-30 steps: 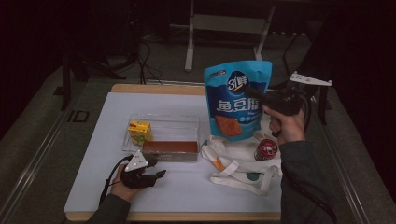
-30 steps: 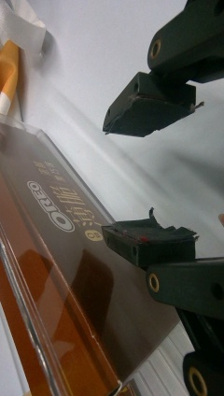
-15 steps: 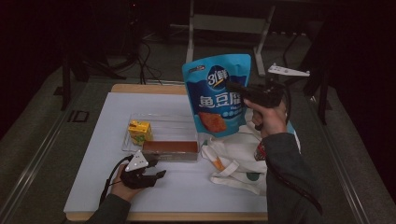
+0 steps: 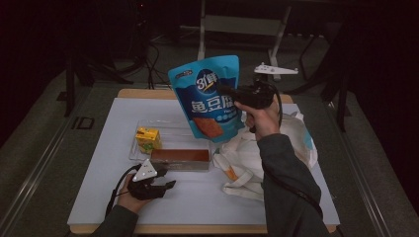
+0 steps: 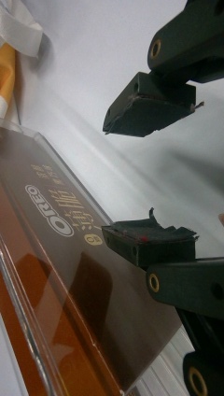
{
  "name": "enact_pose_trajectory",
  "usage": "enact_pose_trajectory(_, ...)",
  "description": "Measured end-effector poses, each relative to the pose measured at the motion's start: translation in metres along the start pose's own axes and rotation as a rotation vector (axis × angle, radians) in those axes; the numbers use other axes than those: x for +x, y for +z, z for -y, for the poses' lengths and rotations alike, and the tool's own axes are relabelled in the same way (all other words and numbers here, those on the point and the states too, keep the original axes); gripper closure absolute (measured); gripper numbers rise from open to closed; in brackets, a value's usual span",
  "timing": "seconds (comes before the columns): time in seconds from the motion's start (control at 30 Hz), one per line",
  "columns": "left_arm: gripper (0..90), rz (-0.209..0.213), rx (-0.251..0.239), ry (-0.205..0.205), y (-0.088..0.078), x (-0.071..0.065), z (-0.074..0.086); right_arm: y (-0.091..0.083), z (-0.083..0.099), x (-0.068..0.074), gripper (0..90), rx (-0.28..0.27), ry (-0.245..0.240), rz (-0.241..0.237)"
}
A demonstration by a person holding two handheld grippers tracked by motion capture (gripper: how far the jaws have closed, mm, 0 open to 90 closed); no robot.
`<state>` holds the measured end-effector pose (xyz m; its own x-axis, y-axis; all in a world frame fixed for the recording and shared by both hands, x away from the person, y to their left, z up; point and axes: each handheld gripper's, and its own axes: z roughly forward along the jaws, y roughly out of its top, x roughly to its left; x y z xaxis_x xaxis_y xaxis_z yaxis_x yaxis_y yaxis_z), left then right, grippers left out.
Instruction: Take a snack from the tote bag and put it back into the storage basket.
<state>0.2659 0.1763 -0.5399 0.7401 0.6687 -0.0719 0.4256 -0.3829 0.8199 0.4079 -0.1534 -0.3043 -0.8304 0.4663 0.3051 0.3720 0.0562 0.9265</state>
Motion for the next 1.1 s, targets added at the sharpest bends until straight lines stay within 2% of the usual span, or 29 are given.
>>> enact_pose_trajectory(0.33, 44.7, -0.001, 0.001, 0.004, 0.0, 0.0, 0.0, 0.041, 0.008, 0.0, 88.7, 0.008, 0.033, -0.023)
enact_pose_trajectory(0.5, 44.7, -0.003, 0.003, 0.009, 0.0, -0.001, 0.0, 0.062, 0.013, 0.0, 88.7, 0.013, 0.053, -0.011)
enact_pose_trajectory(0.67, 44.8, -0.004, 0.004, 0.013, 0.0, -0.001, 0.0, 0.081, 0.017, 0.002, 88.7, 0.032, 0.033, 0.01)
enact_pose_trajectory(1.1, 44.7, -0.004, 0.004, 0.018, 0.001, -0.002, 0.0, 0.111, 0.033, -0.004, 88.5, 0.03, 0.063, 0.047)
